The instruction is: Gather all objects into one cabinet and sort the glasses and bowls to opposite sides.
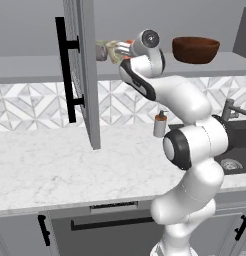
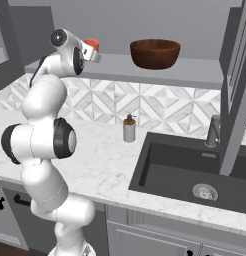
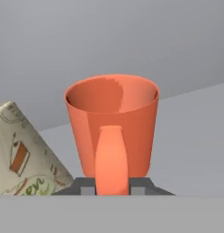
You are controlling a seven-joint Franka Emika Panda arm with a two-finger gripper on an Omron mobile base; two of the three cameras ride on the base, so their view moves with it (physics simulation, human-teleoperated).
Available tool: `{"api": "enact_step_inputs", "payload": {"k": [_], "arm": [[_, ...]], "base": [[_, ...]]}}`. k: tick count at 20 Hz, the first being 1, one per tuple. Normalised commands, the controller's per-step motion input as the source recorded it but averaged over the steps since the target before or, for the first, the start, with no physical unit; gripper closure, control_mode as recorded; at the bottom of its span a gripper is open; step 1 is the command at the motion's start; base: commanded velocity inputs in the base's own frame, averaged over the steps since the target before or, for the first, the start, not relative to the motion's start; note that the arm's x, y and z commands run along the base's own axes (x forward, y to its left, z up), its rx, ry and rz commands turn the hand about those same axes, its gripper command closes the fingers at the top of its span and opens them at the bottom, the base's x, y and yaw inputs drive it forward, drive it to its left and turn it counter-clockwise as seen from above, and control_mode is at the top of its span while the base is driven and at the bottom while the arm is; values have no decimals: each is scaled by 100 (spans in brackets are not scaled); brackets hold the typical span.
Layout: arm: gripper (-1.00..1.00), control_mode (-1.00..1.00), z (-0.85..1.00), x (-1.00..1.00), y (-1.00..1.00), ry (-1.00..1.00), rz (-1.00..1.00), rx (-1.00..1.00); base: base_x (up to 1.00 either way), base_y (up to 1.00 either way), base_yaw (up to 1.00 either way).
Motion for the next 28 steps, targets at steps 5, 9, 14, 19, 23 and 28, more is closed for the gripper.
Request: {"api": "enact_step_inputs", "payload": {"k": [5, 9, 14, 19, 23, 28], "arm": [[100, -100, 0, 0, 8, 0, 1, 0], [100, -100, 0, 0, -18, 0, 0, 0], [-100, -100, 0, 0, -7, 0, 0, 0], [-100, -100, 0, -3, 0, 0, 1, 0], [-100, -100, 0, -20, -15, 0, 1, 0], [-100, -100, 4, -57, -25, -1, 3, 0]], "base": [[0, 0, 0], [0, 0, 0], [0, 0, 0], [0, 0, 0], [0, 0, 0], [0, 0, 0]]}}
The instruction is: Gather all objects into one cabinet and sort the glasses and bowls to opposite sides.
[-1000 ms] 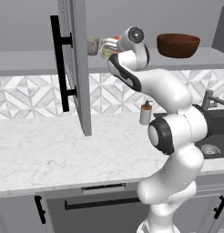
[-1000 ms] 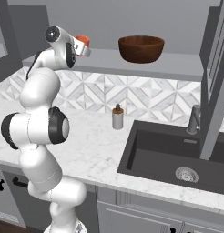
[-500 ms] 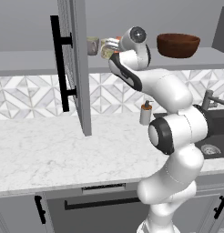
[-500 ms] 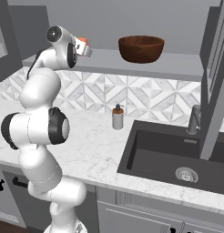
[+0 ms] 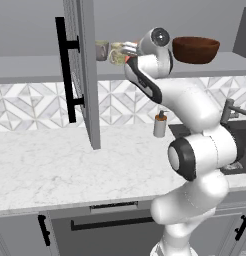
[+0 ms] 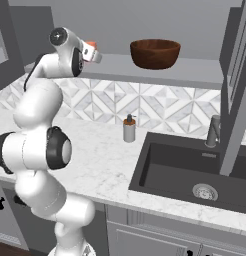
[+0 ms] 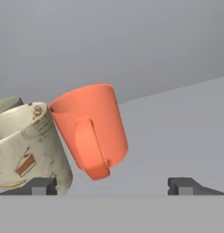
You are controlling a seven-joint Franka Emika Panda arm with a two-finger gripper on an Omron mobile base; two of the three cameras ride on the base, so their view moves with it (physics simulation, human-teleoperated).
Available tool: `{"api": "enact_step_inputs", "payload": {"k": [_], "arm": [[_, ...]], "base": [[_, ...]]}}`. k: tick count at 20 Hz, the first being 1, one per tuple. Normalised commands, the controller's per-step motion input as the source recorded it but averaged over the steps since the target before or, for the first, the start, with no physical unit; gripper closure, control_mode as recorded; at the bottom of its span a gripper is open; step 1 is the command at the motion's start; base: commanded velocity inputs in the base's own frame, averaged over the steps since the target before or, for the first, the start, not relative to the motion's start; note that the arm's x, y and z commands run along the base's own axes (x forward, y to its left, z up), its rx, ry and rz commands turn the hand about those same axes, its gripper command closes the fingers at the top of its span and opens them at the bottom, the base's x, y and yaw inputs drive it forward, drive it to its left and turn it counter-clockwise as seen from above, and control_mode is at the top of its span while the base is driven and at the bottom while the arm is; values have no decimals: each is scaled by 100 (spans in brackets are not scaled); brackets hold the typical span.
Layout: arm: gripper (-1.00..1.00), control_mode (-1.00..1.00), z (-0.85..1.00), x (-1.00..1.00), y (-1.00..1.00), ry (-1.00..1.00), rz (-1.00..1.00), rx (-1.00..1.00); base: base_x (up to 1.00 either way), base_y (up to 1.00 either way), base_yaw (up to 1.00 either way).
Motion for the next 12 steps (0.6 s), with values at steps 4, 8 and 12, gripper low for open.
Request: {"api": "enact_step_inputs", "payload": {"k": [4, 8, 12], "arm": [[-100, -100, 8, -86, -11, -3, 6, 0], [-100, -100, 3, -96, 0, -4, 10, 0], [-100, -100, 0, -100, 0, -12, 22, -4]], "base": [[0, 0, 0], [0, 0, 0], [0, 0, 0]]}}
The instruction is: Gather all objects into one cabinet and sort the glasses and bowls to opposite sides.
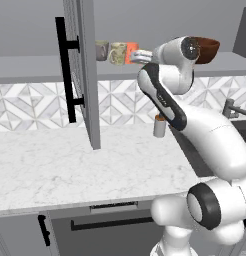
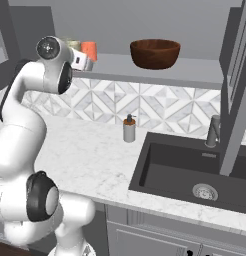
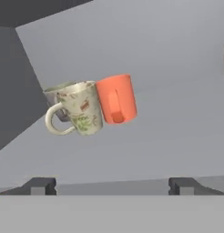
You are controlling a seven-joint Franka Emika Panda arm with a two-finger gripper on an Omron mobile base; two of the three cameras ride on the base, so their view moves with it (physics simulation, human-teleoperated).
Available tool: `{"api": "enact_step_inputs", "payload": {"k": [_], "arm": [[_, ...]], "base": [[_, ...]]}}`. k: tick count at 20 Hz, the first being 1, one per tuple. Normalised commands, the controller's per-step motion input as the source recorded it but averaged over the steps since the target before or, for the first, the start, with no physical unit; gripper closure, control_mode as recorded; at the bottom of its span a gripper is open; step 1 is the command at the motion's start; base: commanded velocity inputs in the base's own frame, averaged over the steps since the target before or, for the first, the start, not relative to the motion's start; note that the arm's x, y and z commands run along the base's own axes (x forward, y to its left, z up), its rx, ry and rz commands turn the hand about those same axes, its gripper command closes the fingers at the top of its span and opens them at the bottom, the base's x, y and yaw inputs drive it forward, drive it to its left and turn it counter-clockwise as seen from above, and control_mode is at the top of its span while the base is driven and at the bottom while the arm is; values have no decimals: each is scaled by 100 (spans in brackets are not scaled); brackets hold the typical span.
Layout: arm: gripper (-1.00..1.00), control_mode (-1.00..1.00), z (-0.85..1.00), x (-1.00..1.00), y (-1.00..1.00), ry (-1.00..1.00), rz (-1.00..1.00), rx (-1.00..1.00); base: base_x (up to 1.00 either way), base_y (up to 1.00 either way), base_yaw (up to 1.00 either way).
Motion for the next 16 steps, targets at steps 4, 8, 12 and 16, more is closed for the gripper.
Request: {"api": "enact_step_inputs", "payload": {"k": [4, 8, 12, 16], "arm": [[-100, -100, 0, -100, 0, -9, 20, -7], [-100, -100, 0, -100, -5, -3, 8, -8], [-100, -100, 0, -100, -24, 5, -3, -3], [-100, -100, 0, -100, -19, 6, -9, -2]], "base": [[0, 0, 0], [0, 0, 0], [0, 0, 0], [0, 0, 0]]}}
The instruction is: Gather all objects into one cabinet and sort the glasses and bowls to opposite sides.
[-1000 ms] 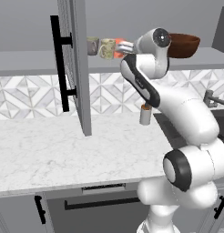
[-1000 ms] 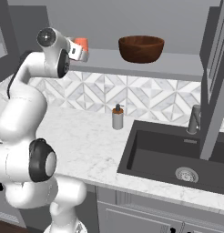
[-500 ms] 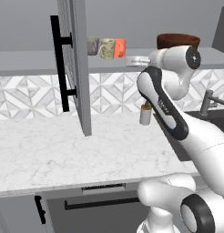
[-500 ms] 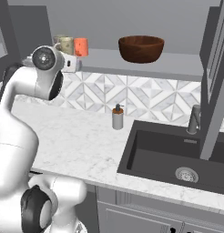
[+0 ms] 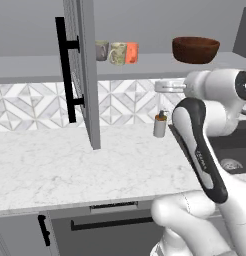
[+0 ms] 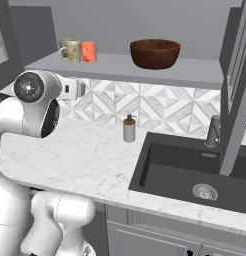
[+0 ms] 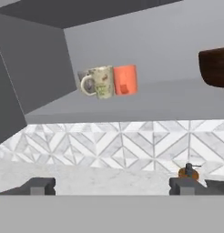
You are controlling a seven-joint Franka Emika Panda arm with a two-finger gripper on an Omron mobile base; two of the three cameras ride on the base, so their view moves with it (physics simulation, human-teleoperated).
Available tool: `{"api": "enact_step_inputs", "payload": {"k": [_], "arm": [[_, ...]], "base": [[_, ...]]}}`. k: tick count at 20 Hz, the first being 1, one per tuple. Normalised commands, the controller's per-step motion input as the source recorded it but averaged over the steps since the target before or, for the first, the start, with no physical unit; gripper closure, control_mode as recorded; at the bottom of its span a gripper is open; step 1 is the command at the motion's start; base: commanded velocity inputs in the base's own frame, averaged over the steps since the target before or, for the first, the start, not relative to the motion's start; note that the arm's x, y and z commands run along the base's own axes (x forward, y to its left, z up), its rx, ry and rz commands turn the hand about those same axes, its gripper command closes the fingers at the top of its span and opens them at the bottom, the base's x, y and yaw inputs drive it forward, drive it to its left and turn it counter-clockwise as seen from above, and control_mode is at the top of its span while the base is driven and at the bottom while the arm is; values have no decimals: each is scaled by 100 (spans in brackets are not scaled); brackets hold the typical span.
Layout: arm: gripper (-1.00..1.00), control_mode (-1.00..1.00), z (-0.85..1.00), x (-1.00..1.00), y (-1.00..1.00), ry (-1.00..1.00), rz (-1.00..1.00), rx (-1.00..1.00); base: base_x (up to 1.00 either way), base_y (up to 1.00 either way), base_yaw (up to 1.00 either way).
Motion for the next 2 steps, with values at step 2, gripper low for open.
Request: {"api": "enact_step_inputs", "payload": {"k": [2], "arm": [[-100, -100, 0, -100, -22, 5, -9, -2]], "base": [[0, 0, 0]]}}
